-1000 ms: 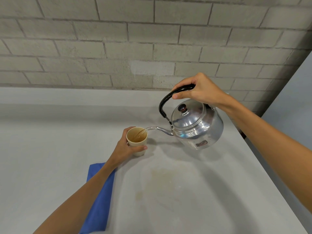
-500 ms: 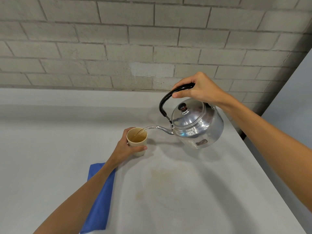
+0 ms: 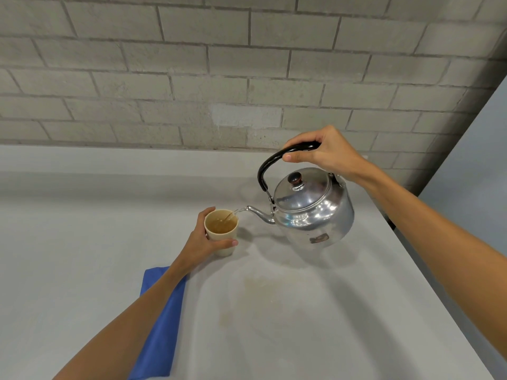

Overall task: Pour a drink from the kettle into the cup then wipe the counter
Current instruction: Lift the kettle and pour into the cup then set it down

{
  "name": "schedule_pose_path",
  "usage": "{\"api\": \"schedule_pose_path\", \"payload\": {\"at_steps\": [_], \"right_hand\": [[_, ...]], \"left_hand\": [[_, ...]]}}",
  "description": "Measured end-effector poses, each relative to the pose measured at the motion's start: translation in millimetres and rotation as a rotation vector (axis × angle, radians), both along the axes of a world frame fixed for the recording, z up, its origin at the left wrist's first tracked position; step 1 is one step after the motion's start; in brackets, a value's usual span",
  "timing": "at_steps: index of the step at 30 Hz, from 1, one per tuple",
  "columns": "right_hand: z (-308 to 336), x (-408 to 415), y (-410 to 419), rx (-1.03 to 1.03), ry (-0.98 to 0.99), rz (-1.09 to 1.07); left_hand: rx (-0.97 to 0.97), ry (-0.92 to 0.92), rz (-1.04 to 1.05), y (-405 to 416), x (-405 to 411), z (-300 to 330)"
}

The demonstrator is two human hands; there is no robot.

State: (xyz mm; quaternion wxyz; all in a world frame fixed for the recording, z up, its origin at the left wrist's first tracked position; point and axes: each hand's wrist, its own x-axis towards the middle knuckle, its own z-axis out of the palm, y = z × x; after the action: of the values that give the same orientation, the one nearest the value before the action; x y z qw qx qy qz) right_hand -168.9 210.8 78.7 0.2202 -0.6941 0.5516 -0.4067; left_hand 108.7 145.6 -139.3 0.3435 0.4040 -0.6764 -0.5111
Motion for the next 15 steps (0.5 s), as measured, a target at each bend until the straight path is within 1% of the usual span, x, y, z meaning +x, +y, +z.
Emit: {"api": "schedule_pose_path", "payload": {"at_steps": [3, 8, 12, 15], "right_hand": [[-16, -6, 1, -0.014, -0.115, -0.026], [-39, -10, 1, -0.058, -0.308, -0.078], [-48, -12, -3, -0.083, -0.375, -0.092], [-54, -15, -10, -0.094, -0.397, -0.096]], "left_hand": [[0.028, -0.011, -0.008, -1, 1, 1], [-0.046, 0.036, -0.007, -7, 6, 18], [-0.171, 0.071, -0.001, -18, 3, 50], [-0.24, 0.053, -0.007, -30, -12, 78]]}}
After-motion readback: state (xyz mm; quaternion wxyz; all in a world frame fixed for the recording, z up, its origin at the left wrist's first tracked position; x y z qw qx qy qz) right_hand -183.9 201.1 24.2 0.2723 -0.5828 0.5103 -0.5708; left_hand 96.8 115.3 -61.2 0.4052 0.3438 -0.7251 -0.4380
